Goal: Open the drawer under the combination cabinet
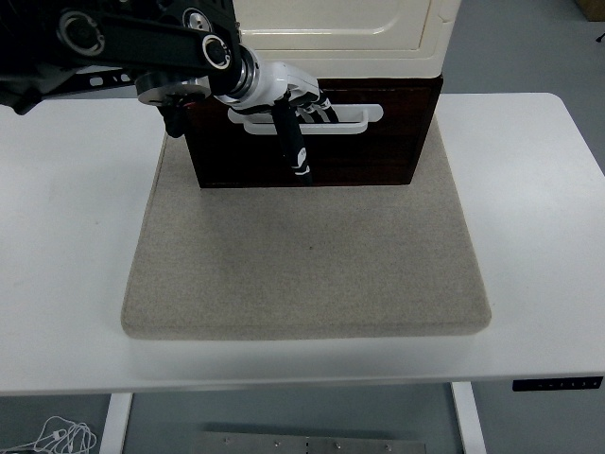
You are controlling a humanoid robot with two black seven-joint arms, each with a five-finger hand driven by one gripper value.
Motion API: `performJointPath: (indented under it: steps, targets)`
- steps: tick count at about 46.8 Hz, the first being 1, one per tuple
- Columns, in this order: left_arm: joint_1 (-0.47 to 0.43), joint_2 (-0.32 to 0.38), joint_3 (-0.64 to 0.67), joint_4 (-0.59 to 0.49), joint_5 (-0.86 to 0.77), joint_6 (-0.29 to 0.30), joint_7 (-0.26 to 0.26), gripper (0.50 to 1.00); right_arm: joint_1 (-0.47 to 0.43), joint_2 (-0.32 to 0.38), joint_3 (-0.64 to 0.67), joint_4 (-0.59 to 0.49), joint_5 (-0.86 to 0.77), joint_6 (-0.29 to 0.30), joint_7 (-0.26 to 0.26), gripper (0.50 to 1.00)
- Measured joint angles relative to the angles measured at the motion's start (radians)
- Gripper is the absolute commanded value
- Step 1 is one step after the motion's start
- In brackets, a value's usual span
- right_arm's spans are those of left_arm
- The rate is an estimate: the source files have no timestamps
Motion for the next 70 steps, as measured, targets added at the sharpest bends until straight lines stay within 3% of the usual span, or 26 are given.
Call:
performJointPath:
  steps: [20,54,70]
  targets:
    - [-0.018,0.015,0.005,-0.01,0.003,-0.08,0.002,1.0,0.0,0.0,0.0,0.0,0.0,0.0,0.0,0.926]
    - [-0.081,0.034,-0.009,-0.001,0.017,-0.309,0.003,1.0,0.0,0.0,0.0,0.0,0.0,0.0,0.0,0.928]
    - [-0.096,0.043,-0.009,-0.006,0.019,-0.372,0.003,1.0,0.0,0.0,0.0,0.0,0.0,0.0,0.0,0.926]
